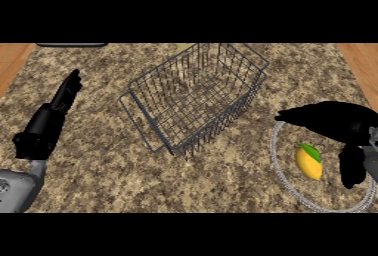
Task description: Pick the lemon from the placemat and place it in the basket
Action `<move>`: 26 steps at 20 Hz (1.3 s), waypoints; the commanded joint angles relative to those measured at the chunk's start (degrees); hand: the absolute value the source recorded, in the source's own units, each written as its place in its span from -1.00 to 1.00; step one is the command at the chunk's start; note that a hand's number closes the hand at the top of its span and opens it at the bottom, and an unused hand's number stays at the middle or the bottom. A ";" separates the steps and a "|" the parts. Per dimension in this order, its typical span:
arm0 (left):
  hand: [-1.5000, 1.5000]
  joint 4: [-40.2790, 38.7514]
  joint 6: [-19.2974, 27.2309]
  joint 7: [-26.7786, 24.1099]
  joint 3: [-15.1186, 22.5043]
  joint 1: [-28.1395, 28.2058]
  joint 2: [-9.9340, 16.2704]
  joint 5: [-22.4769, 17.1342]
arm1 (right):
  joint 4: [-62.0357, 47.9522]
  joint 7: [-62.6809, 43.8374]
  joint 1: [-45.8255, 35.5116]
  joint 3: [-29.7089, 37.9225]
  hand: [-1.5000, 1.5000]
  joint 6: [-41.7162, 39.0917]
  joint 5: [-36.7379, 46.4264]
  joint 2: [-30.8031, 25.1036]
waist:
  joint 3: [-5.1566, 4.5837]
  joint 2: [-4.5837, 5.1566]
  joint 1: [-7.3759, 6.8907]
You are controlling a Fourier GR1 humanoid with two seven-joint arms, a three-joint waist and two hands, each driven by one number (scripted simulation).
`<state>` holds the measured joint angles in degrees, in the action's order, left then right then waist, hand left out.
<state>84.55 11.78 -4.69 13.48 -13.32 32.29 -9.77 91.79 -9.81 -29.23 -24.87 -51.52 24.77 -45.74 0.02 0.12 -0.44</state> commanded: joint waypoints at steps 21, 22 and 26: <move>0.00 7.60 -6.86 5.60 -8.91 3.22 -5.89 7.74 | -15.34 20.19 7.68 2.81 -1.00 14.47 25.97 9.90 | -0.01 -0.15 0.17; 0.00 3.62 -8.04 1.00 -9.66 3.95 -7.00 8.61 | -15.39 22.23 8.91 2.89 -1.00 15.30 28.08 8.51 | -0.02 -0.12 0.30; 0.00 1.20 -8.98 3.22 -10.07 -0.22 -8.95 10.09 | -16.85 24.08 10.71 4.71 -1.00 16.22 29.48 9.30 | -0.01 -0.07 0.46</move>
<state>88.19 3.47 -1.21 3.99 -11.38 25.43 -1.52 77.83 10.90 -19.42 -21.65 -37.06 51.98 -36.79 0.00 -0.01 -0.08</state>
